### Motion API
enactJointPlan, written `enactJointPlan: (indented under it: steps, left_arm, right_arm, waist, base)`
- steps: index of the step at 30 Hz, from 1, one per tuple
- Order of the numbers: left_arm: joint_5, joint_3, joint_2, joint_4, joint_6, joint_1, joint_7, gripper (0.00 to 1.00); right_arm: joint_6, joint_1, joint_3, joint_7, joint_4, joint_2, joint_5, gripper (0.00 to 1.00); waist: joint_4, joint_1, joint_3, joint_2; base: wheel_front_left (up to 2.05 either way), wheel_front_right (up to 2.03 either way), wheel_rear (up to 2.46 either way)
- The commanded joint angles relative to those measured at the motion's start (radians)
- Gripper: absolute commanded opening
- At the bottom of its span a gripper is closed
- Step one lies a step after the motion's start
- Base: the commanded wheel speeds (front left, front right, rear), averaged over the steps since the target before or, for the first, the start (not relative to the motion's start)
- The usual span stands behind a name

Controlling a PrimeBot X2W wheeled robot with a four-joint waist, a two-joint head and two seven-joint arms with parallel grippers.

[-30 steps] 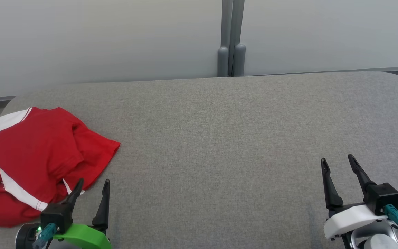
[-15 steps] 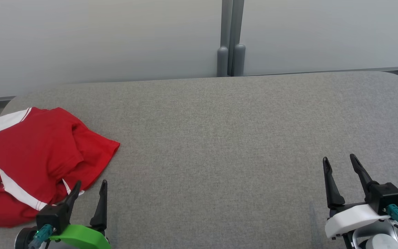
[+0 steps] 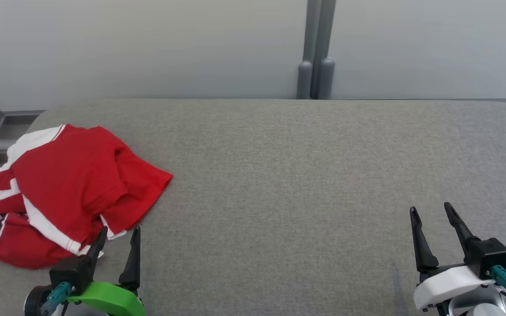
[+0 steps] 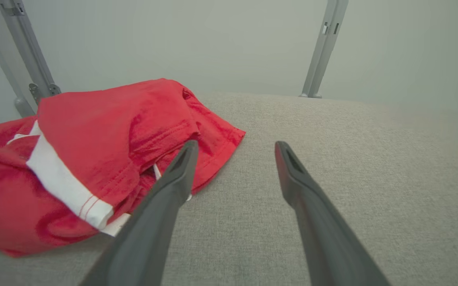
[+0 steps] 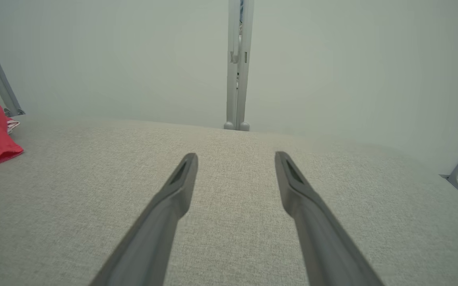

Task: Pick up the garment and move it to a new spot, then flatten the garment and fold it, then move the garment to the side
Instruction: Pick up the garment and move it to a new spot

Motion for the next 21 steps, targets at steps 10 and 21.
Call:
enactJointPlan:
  steps: [10, 21]
  left_arm:
    - [0.031, 0.058, 0.013, 0.034, 0.0, 0.028, -0.003, 1.0]
    - [0.061, 0.119, -0.013, 0.069, 0.002, 0.008, -0.003, 1.0]
  right_arm:
    - [0.0, -0.033, 0.08, -0.004, 0.017, 0.009, 0.002, 1.0]
    - [0.0, -0.078, 0.157, -0.004, 0.032, 0.022, 0.007, 1.0]
  waist:
    - [0.275, 0.0, -0.035, 0.0075]
    - [0.329, 0.0, -0.017, 0.0075]
  base:
    - [0.0, 0.0, 0.0]
    - [0.0, 0.0, 0.0]
